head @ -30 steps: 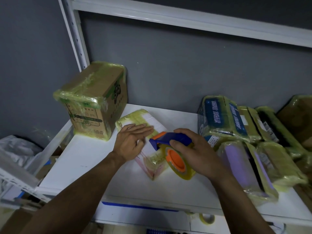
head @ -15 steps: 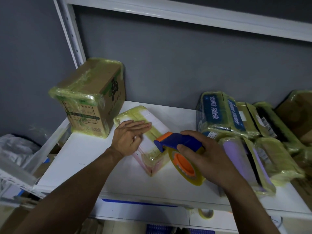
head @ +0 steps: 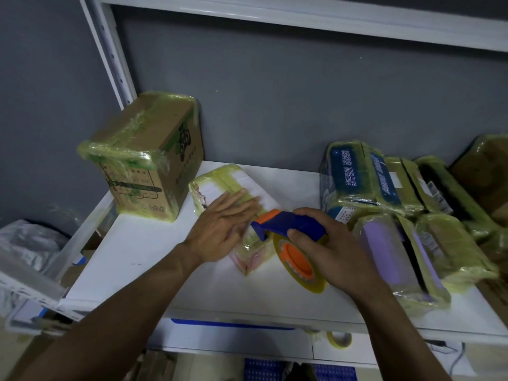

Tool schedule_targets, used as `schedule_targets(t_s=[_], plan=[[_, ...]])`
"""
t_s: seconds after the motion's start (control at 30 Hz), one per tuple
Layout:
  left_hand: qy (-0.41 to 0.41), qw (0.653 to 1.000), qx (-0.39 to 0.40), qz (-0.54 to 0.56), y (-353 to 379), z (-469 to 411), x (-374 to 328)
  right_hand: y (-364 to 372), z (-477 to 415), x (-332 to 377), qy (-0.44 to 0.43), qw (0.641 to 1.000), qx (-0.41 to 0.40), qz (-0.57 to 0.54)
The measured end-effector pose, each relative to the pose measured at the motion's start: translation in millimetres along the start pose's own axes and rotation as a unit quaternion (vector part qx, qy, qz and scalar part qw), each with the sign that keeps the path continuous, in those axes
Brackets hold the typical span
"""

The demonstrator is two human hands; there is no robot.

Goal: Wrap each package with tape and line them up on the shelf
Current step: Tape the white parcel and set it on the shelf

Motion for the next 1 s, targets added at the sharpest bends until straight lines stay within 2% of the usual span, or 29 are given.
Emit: schedule_targets(t_s=[0.07, 0.27, 0.47, 0.9, 1.0], plan=[[-0.019, 0.999, -0.026, 0.014, 7.0, 5.6, -6.5, 1.0, -0.1, -1.8, 0.000, 1.000, -0.002, -0.006], [-0.024, 0.997, -0.060, -0.048, 17.4, 10.7, 2.0, 0.8, 6.2, -6.7, -0.004, 1.000, -0.003, 0.015], [-0.047, 0.994, -0.101, -0.013, 23.0, 7.5, -0.6, -0.5, 13.0, -7.9, -0.007, 1.000, -0.001, 0.011], [-0.026, 0.995, -0.082, -0.043, 17.4, 4.1, -0.5, -12.7, 50.1, -25.8, 0.021, 0.999, -0.025, -0.013], [-0.022, 0.997, -0.036, -0.072, 12.9, 2.8, -6.4, -11.6, 48.8, -31.8, 0.037, 0.999, -0.002, -0.003]])
Point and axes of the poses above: each hand's wrist, its own z-axis away from the middle knuckle, its own y-axis out of the palm, x = y × z, the point moved 1 cm from there along -z, towards the middle knuckle, and after that the axes turned 10 degrees about -y, right-handed, at the moved point
